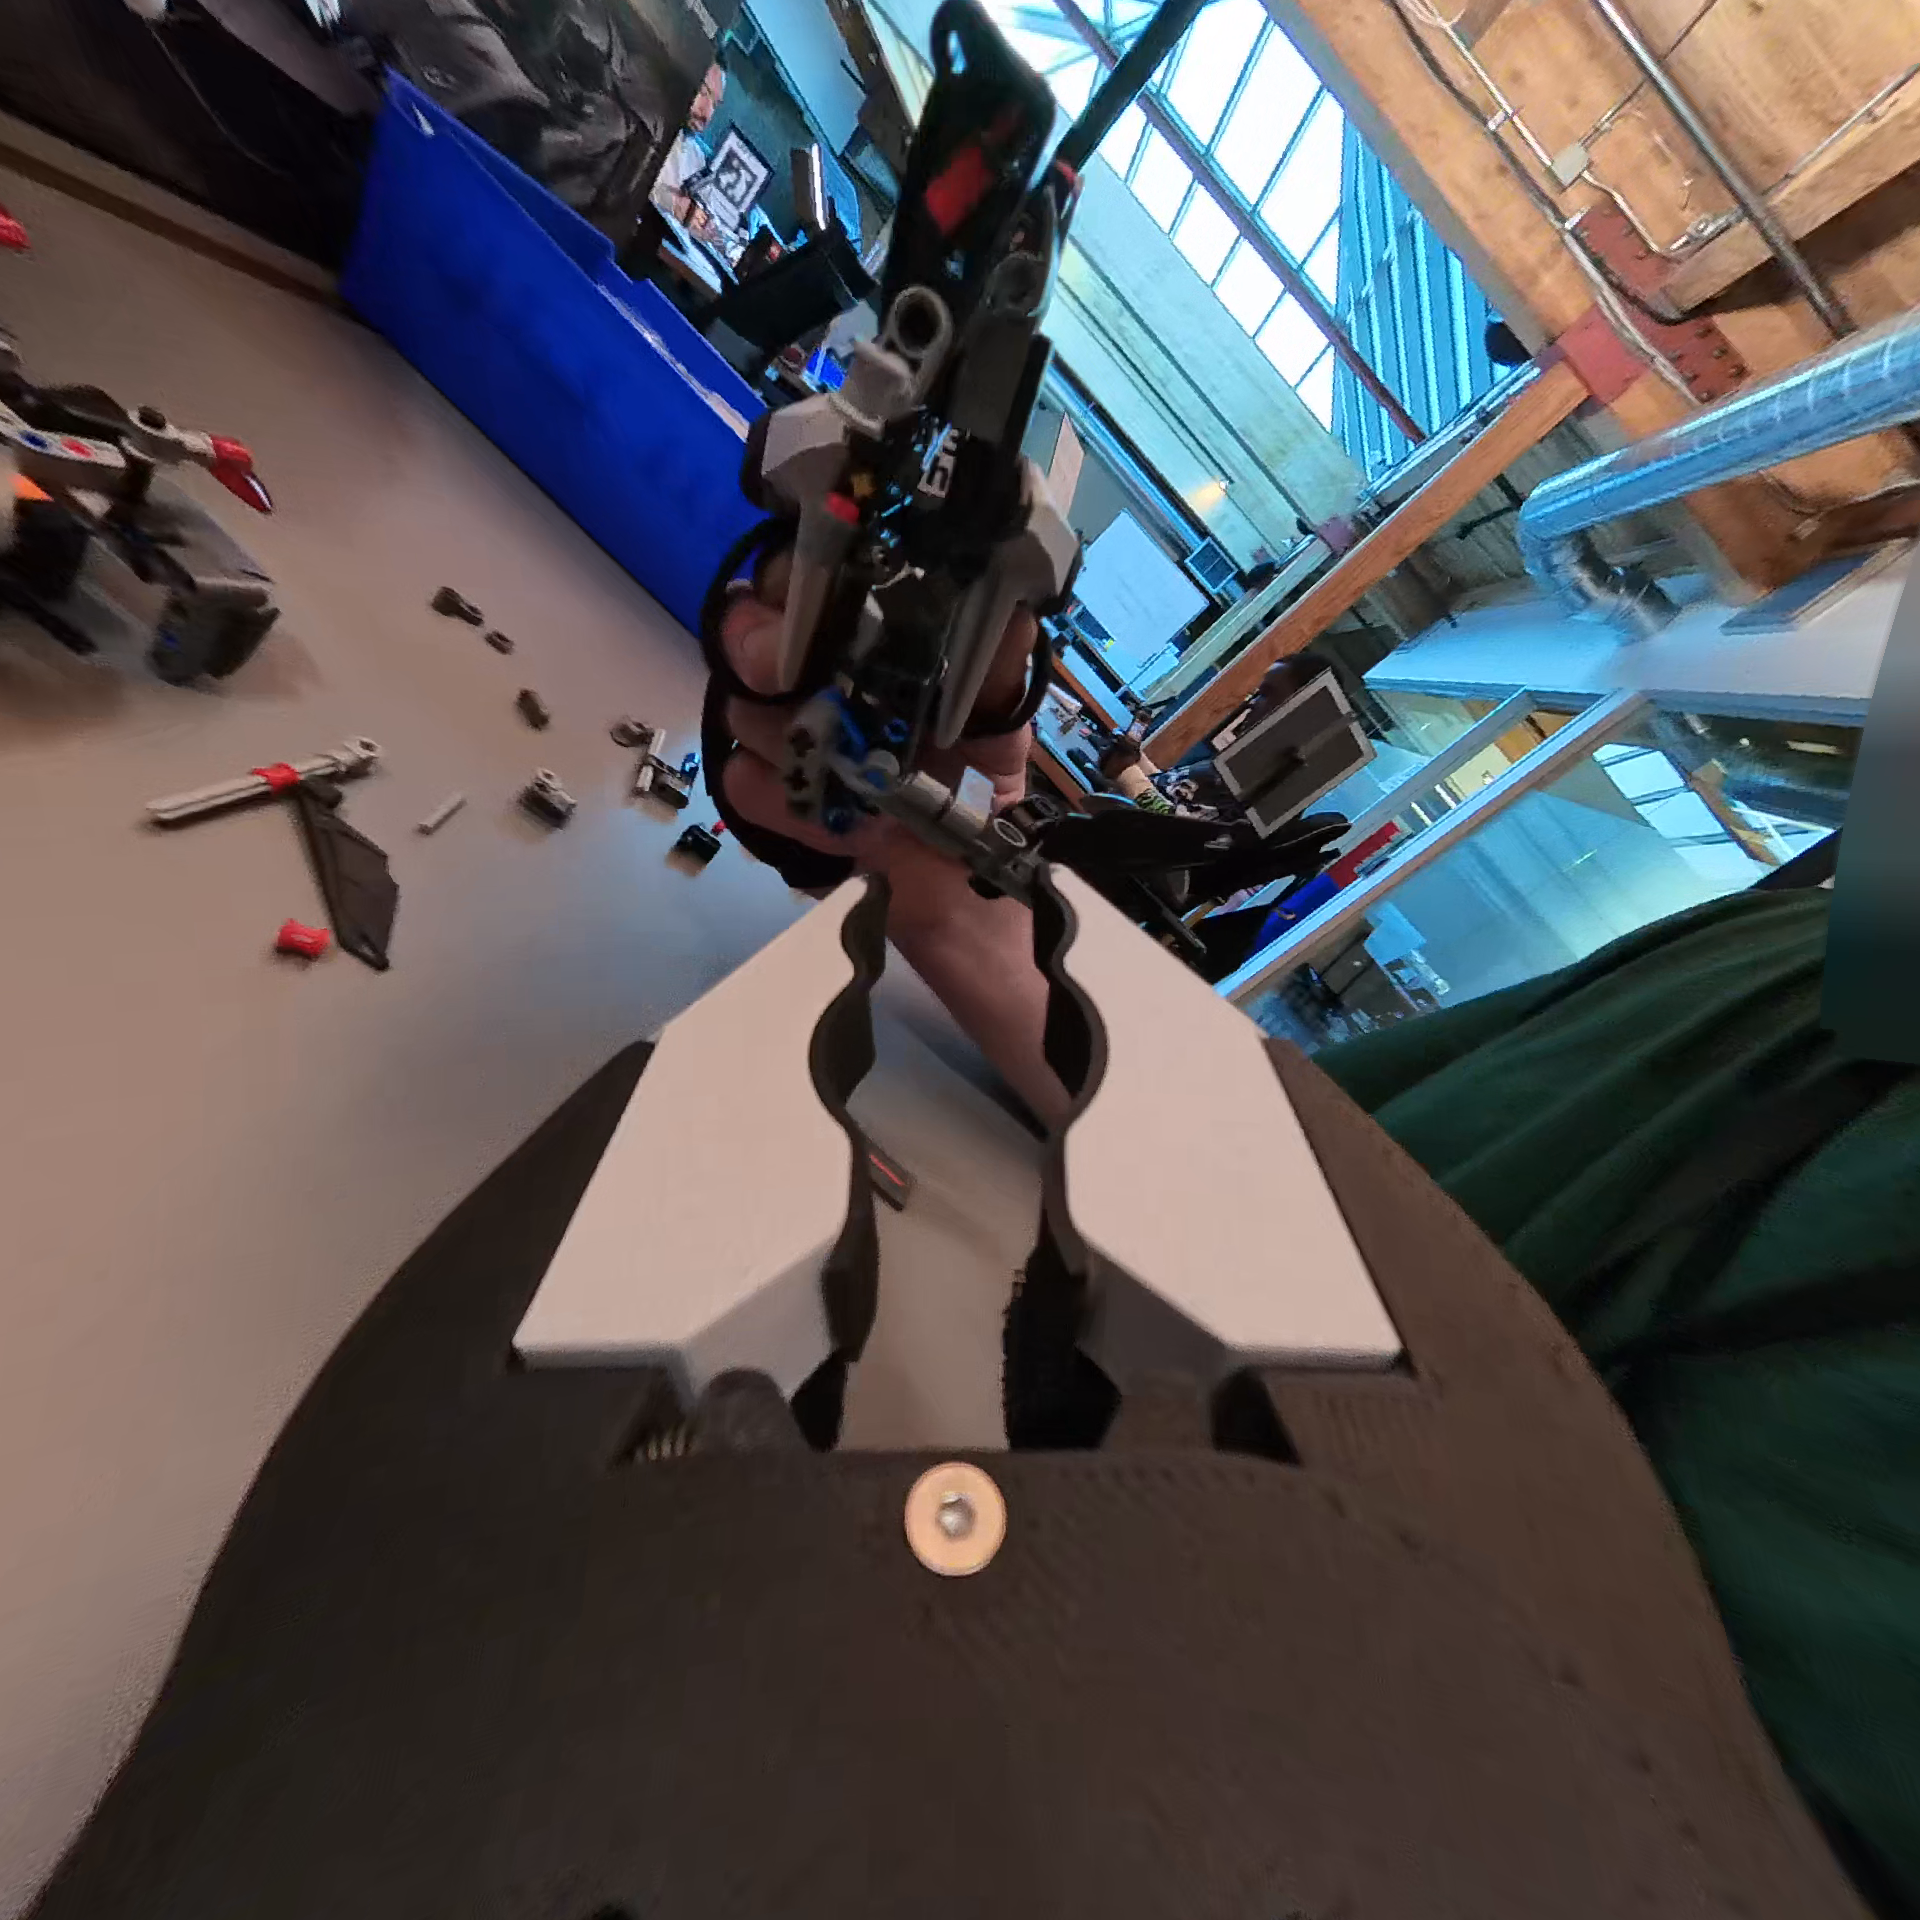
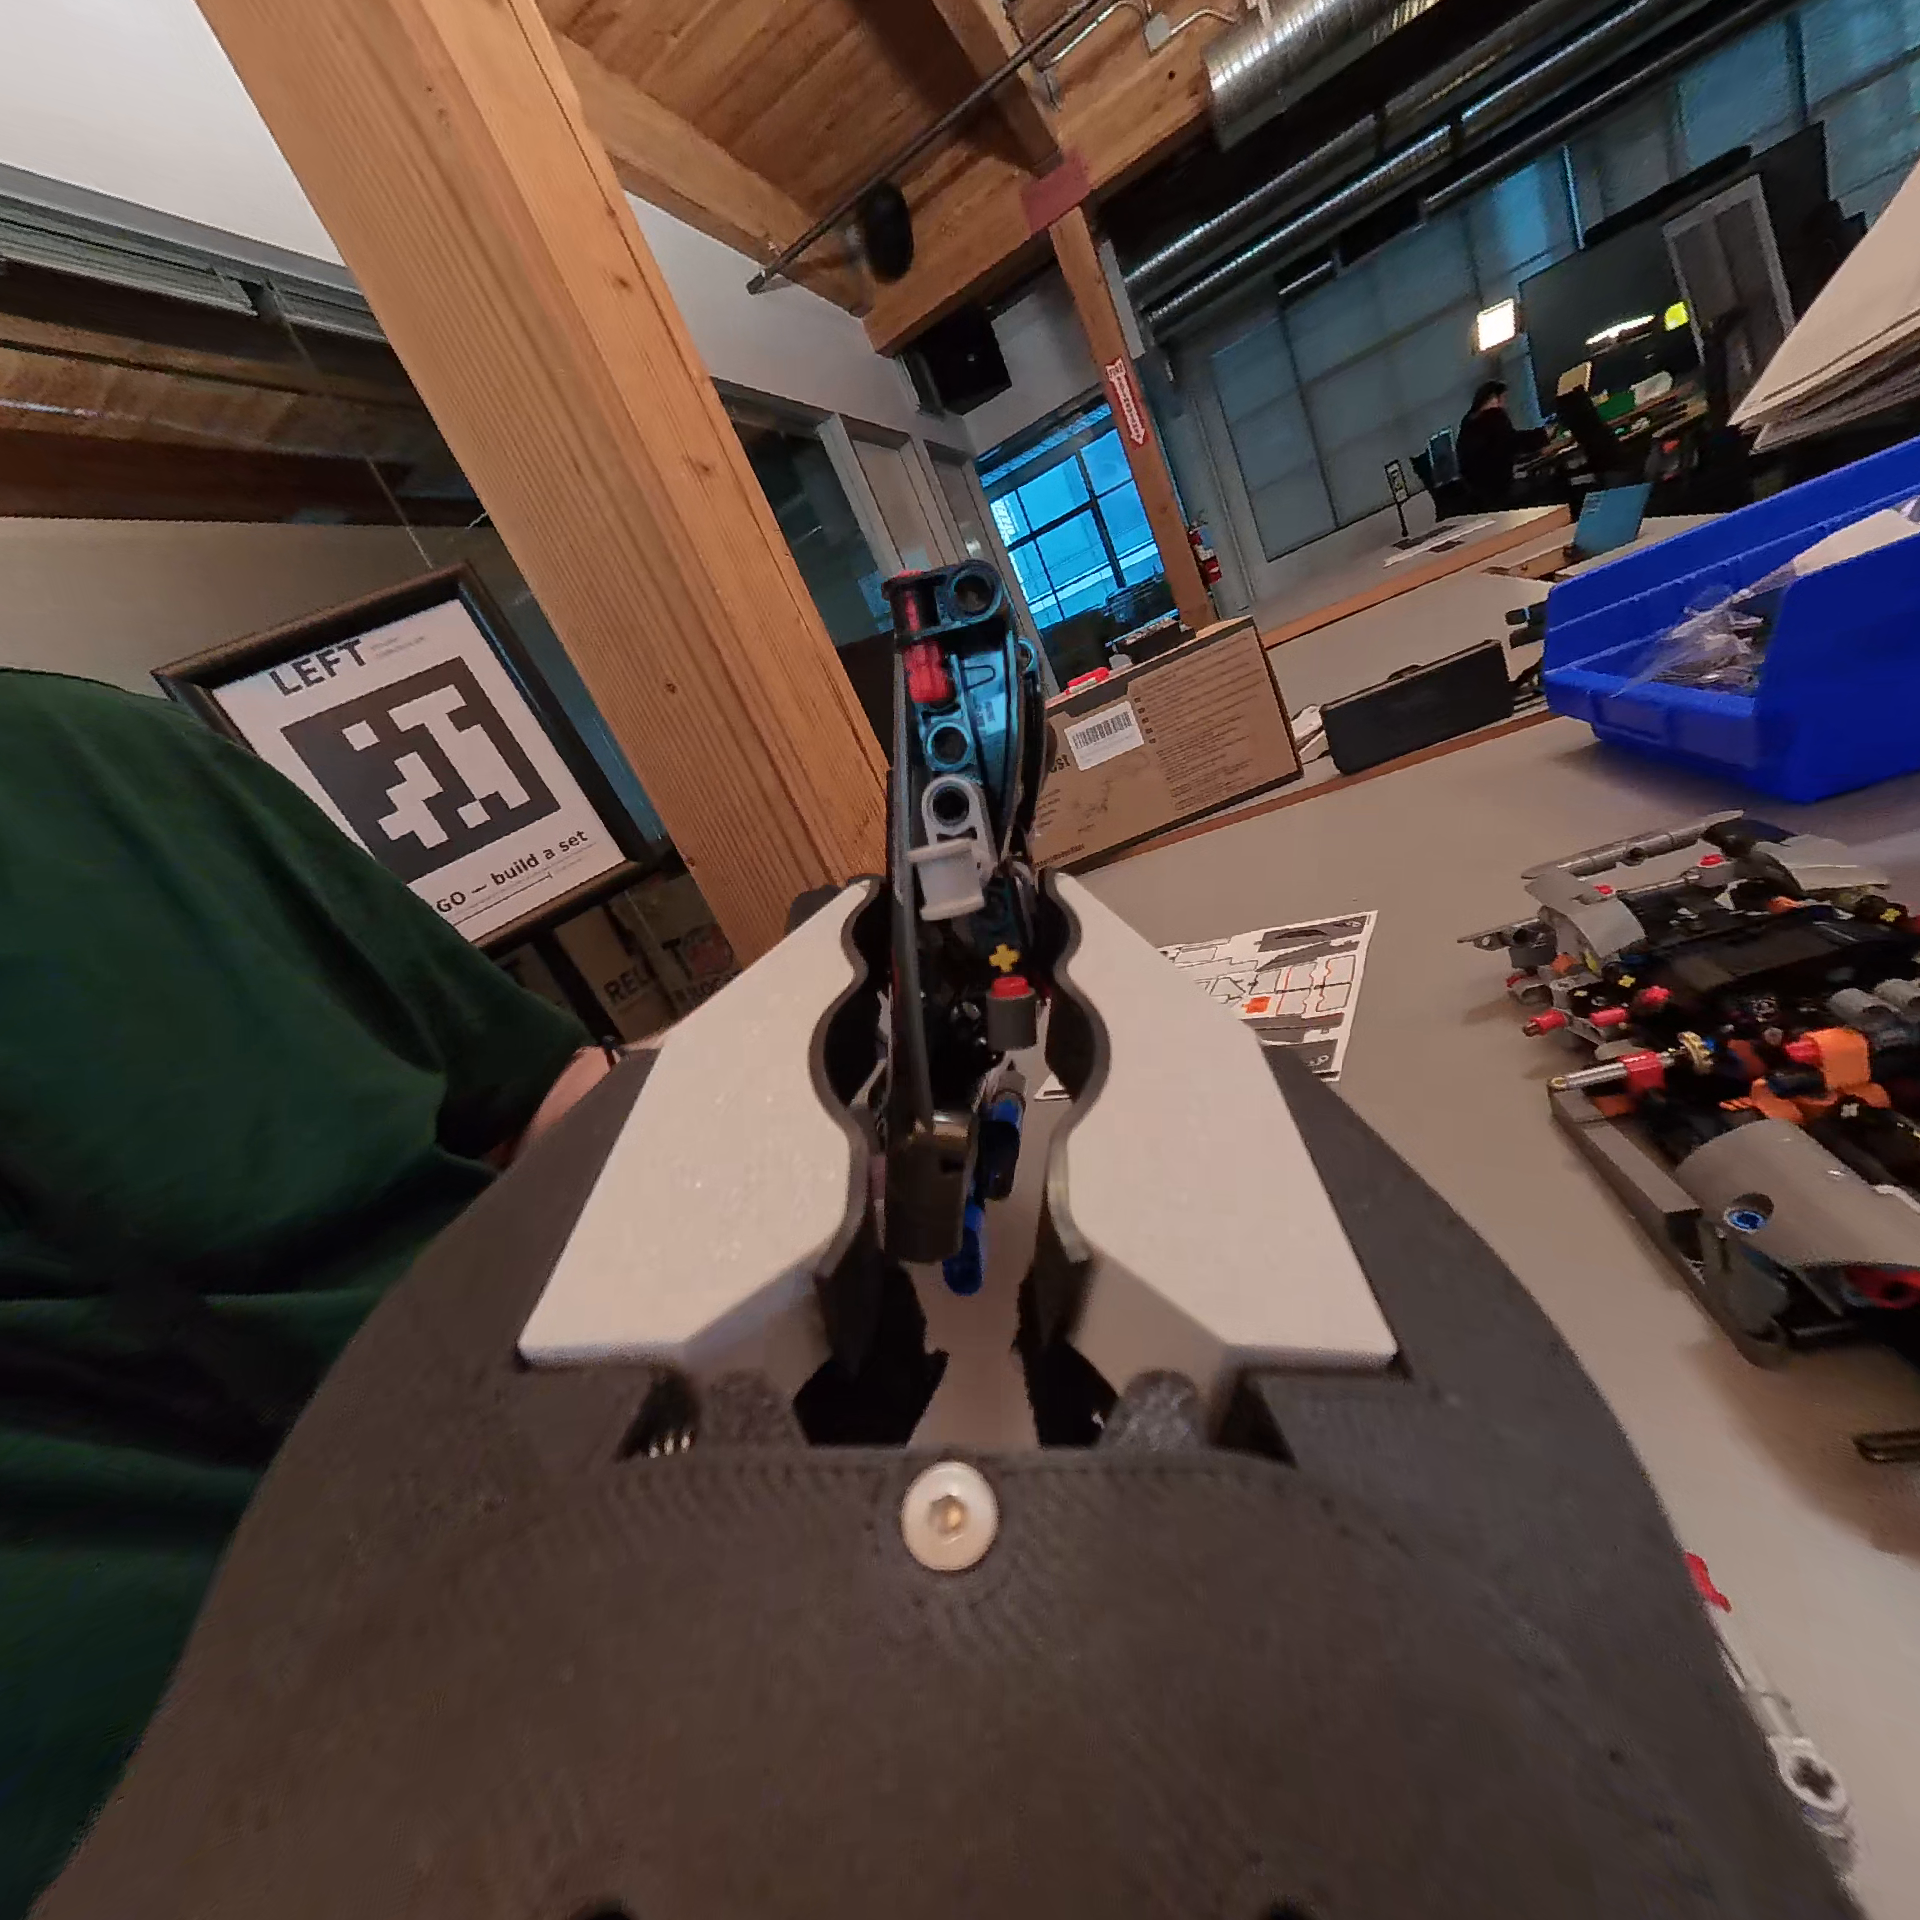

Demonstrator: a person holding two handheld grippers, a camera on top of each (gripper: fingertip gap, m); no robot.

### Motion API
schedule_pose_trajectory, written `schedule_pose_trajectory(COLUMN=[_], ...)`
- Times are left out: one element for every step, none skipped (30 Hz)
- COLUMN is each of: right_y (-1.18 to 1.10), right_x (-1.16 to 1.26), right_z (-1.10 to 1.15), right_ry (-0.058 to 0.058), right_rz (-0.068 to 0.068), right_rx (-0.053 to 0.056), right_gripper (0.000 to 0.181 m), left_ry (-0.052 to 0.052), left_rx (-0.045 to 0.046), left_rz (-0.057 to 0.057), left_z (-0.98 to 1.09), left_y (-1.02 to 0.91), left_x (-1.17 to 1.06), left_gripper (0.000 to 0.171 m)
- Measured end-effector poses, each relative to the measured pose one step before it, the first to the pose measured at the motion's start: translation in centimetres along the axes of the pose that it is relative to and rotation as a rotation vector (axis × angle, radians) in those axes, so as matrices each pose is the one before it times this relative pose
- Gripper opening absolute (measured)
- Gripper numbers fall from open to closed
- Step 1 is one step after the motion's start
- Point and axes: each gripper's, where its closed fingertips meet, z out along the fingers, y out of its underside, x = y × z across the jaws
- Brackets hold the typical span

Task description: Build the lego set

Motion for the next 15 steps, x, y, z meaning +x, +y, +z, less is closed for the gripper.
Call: schedule_pose_trajectory(right_y=[0.003, -0.002, -0.02, 0.021, 0.027, -0.017, -0.012, 0.052, 0.054, 0.017, -0.007, -0.023, -0.029, -0.037, -0.041], right_x=[-0.113, -0.18, -0.164, -0.067, -0.01, -0.067, -0.095, -0.064, -0.028, 0.023, 0.038, 0.04, 0.044, 0.05, 0.007], right_z=[0.046, 0.059, 0.043, 0.049, 0.035, 0.026, 0.039, 0.049, 0.052, 0.019, 0.001, -0.008, -0.019, -0.038, -0.025], right_ry=[-0.0051, -0.0097, -0.0082, -0.0022, 0.0015, -0.0011, -0.0037, -0.0024, -0.0004, 0.0009, 0.0001, -0.0004, 0.0002, 0.0004, -0.0008], right_rz=[-0.0031, -0.0032, -0.0035, -0.004, -0.0045, -0.0059, -0.0049, -0.0035, -0.0029, -0.0008, 0.0025, 0.0038, 0.0036, 0.0033, 0.0021], right_rx=[0.0003, 0.0009, 0.0012, -0.0008, -0.0015, 0.0019, 0.0014, -0.0024, -0.0021, 0.0013, 0.0032, 0.0043, 0.0046, 0.004, 0.0033], right_gripper=[0.026, 0.026, 0.026, 0.025, 0.026, 0.025, 0.025, 0.025, 0.025, 0.025, 0.026, 0.026, 0.025, 0.026, 0.026], left_ry=[0.0112, 0.0179, 0.0162, 0.0108, 0.0091, 0.0036, -0.0009, 0.0041, 0.0062, 0.0035, 0.0034, 0.003, -0.0017, -0.0023, 0.0025], left_rx=[0.00637, 0.01051, 0.0051, 0.00023, -0.00135, -0.00107, 0.00124, 0.00173, 0.00633, 0.0089, 0.0124, 0.01162, 0.00857, 0.00936, 0.00932], left_rz=[-0.0153, -0.0208, -0.0184, -0.0106, -0.0085, -0.0086, -0.008, -0.0061, -0.0021, 0.0017, 0.0029, -0.0004, -0.0022, -0.0006, -0.0026], left_z=[0.11, 0.053, 0.068, 0.107, 0.146, 0.15, 0.155, 0.121, 0.051, 0.0, -0.037, -0.022, -0.016, -0.003, 0.004], left_y=[0.122, 0.039, 0.106, 0.172, 0.187, 0.206, 0.196, 0.164, 0.046, -0.051, -0.125, -0.137, -0.074, -0.078, -0.043], left_x=[0.093, 0.148, 0.123, 0.092, 0.108, 0.048, -0.039, 0.052, 0.084, 0.056, 0.047, 0.044, -0.037, -0.037, 0.046], left_gripper=[0.028, 0.029, 0.029, 0.028, 0.026, 0.025, 0.024, 0.022, 0.018, 0.013, 0.009, 0.006, 0.006, 0.005, 0.005])
